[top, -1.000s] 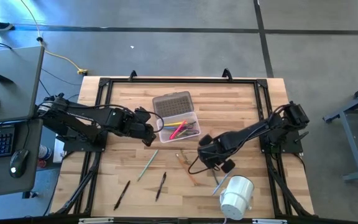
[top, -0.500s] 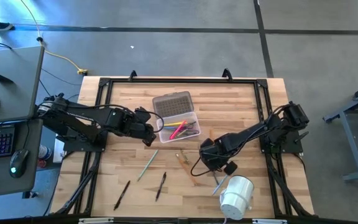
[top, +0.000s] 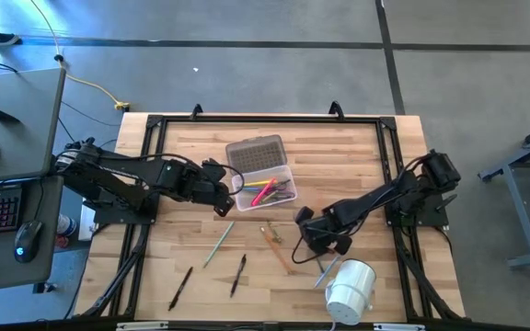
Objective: Pick & place school supplies into a supply box
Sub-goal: Put the right orange pencil into the supply box, then put the blue pencil into the supply box
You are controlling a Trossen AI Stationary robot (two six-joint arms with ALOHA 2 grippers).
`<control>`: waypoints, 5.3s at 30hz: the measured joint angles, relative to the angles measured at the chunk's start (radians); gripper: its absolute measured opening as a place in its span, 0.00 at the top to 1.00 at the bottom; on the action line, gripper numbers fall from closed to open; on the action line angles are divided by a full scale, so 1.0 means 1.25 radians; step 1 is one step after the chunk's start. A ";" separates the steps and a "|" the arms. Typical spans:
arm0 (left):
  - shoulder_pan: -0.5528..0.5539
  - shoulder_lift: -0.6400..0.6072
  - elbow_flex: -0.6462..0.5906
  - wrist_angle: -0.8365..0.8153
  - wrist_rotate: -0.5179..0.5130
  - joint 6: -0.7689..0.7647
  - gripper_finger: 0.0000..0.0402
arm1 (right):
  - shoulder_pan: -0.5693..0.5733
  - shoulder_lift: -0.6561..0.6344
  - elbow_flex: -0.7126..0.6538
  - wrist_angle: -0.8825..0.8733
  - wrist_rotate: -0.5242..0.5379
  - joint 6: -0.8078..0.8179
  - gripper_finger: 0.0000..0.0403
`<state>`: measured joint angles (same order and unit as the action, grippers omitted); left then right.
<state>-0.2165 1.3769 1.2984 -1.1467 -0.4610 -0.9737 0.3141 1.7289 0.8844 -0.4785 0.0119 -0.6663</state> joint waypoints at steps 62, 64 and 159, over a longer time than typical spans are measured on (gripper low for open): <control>0.000 -0.001 0.000 0.001 -0.065 0.027 0.47 | -0.229 0.199 0.208 0.537 0.057 -0.126 0.96; 0.000 -0.001 0.000 0.001 -0.065 0.027 0.47 | -0.229 0.203 0.208 0.552 0.081 -0.148 0.93; 0.000 0.000 0.000 0.089 -0.060 0.023 0.47 | 0.218 -0.177 -0.165 0.095 -0.228 0.140 0.76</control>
<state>-0.2165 1.3769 1.2980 -1.0355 -0.5358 -0.9449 0.5865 1.5082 0.6777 -0.3599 -0.2729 -0.4914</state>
